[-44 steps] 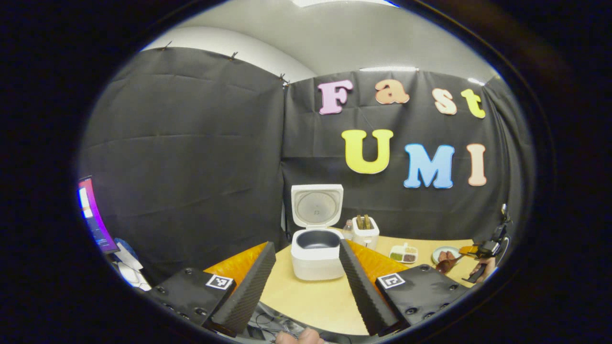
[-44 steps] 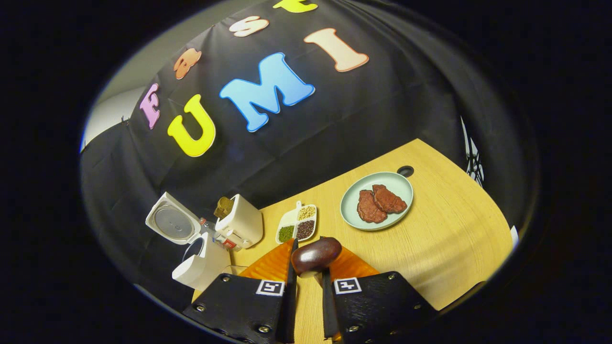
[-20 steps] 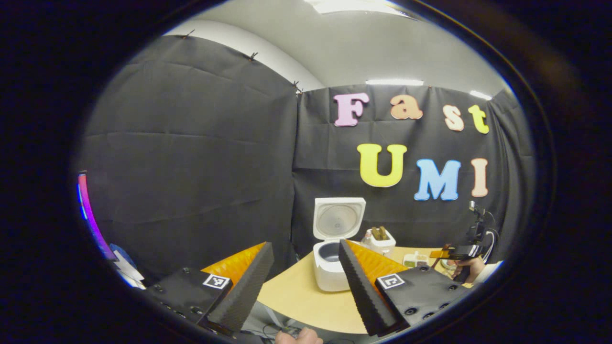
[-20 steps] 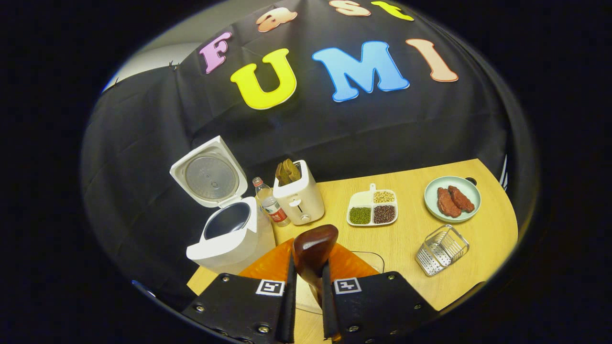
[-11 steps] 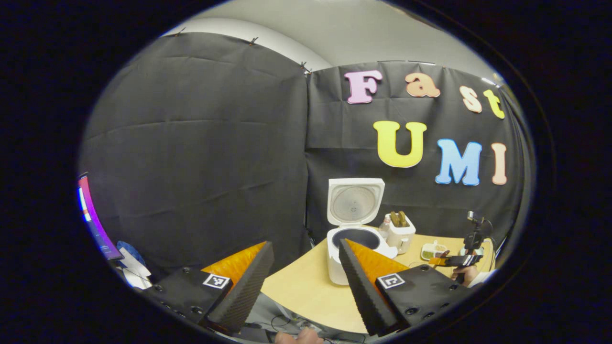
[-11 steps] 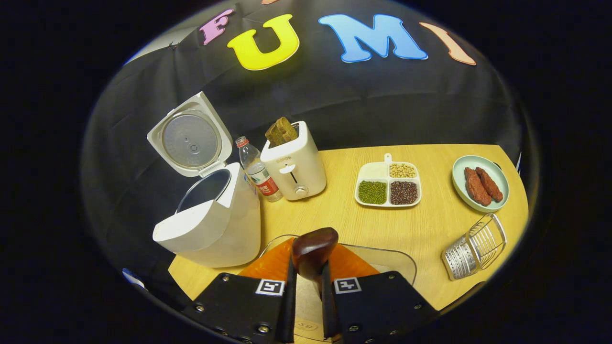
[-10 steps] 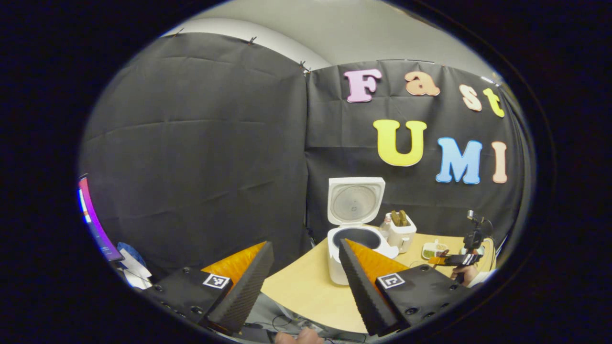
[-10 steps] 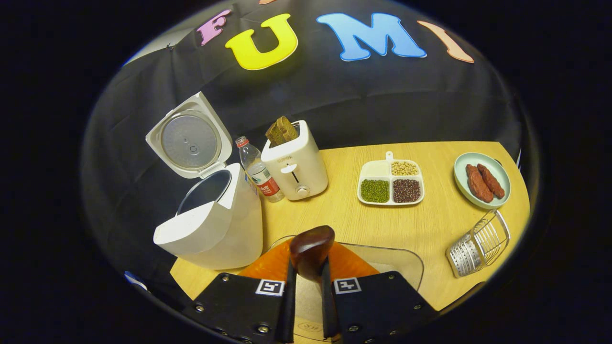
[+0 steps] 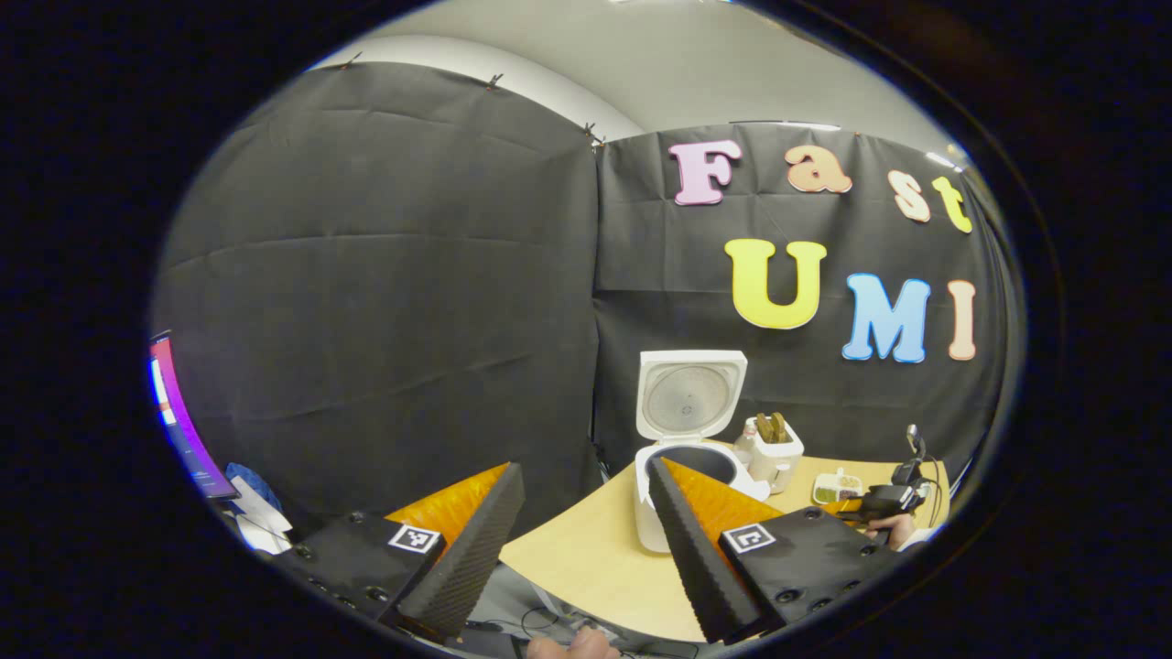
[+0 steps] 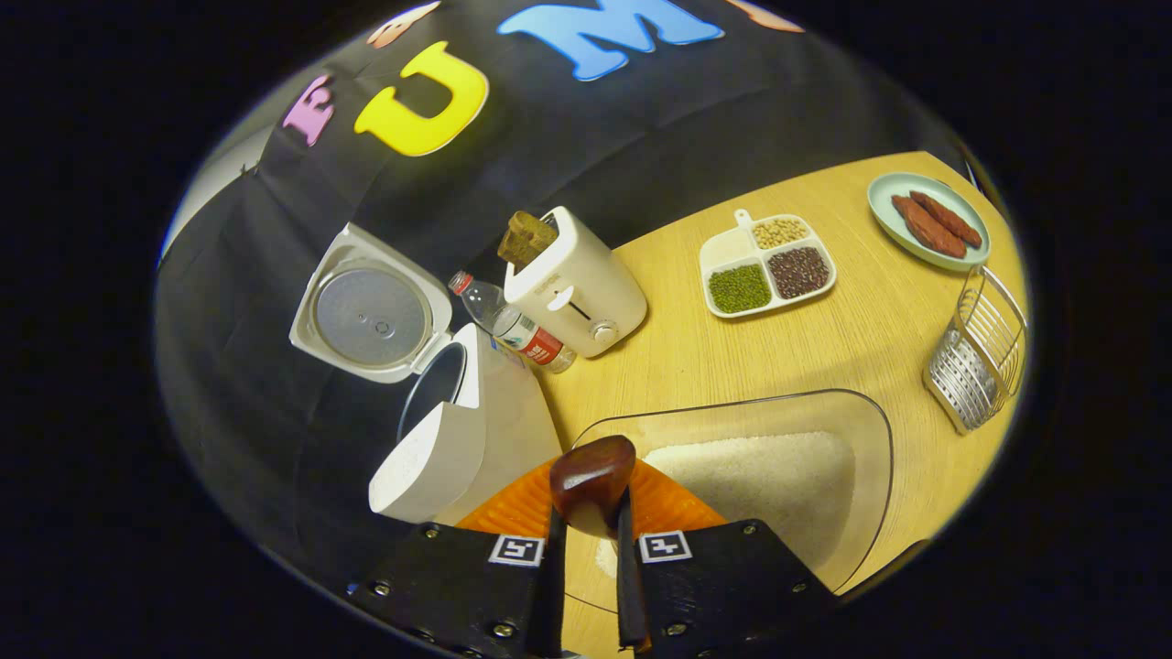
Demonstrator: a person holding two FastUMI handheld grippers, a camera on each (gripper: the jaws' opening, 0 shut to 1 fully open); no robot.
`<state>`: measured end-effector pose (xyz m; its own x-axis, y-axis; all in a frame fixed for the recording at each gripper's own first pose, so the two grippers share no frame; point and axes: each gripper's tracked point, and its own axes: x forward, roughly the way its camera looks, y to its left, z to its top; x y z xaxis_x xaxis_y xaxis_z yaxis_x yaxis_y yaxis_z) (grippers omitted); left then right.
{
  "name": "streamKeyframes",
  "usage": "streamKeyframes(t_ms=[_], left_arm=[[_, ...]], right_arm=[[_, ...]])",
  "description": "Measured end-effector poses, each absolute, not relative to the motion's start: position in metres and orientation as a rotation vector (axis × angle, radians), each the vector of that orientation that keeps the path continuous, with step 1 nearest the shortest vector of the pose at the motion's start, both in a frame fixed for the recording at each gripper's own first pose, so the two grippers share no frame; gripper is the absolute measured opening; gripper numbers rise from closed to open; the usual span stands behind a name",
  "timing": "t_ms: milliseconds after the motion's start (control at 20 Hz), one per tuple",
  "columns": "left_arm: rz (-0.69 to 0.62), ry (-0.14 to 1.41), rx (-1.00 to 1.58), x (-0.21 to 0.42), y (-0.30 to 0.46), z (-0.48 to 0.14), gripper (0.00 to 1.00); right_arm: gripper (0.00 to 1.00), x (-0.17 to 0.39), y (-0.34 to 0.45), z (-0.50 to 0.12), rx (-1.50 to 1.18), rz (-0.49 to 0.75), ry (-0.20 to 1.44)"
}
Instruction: Close the left gripper, press the button to open the rice cooker; take a wooden spoon from the chopstick holder with the right hand, scoop a spoonful of rice and pour it into the rice cooker, then put the wooden spoon back into the chopstick holder.
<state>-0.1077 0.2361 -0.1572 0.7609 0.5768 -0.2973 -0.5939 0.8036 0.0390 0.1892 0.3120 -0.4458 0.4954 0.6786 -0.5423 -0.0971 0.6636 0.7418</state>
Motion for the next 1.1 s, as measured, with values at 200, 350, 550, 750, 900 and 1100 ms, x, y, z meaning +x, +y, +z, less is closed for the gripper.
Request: streamKeyframes(t_ms=[200, 350, 550, 750, 900, 1100], left_arm=[[0.634, 0.301, -0.041, -0.113, 0.233, -0.153, 0.92], [0.631, 0.300, -0.038, -0.112, 0.231, -0.150, 0.92], [0.621, 0.288, -0.024, -0.109, 0.226, -0.143, 0.92], [0.615, 0.288, -0.028, -0.109, 0.222, -0.143, 0.92], [0.619, 0.284, -0.019, -0.110, 0.223, -0.142, 0.93], [0.634, 0.275, -0.004, -0.115, 0.230, -0.138, 0.92]], right_arm=[[0.23, 0.201, 0.283, -0.434, 0.885, 0.486, 0.919], [0.23, 0.208, 0.264, -0.423, 0.942, 0.470, 0.892], [0.23, 0.213, 0.249, -0.402, 1.030, 0.482, 0.866], [0.23, 0.211, 0.241, -0.389, 1.125, 0.511, 0.869], [0.23, 0.210, 0.244, -0.370, 1.231, 0.529, 0.862], [0.23, 0.217, 0.266, -0.332, 1.291, 0.571, 0.828]])
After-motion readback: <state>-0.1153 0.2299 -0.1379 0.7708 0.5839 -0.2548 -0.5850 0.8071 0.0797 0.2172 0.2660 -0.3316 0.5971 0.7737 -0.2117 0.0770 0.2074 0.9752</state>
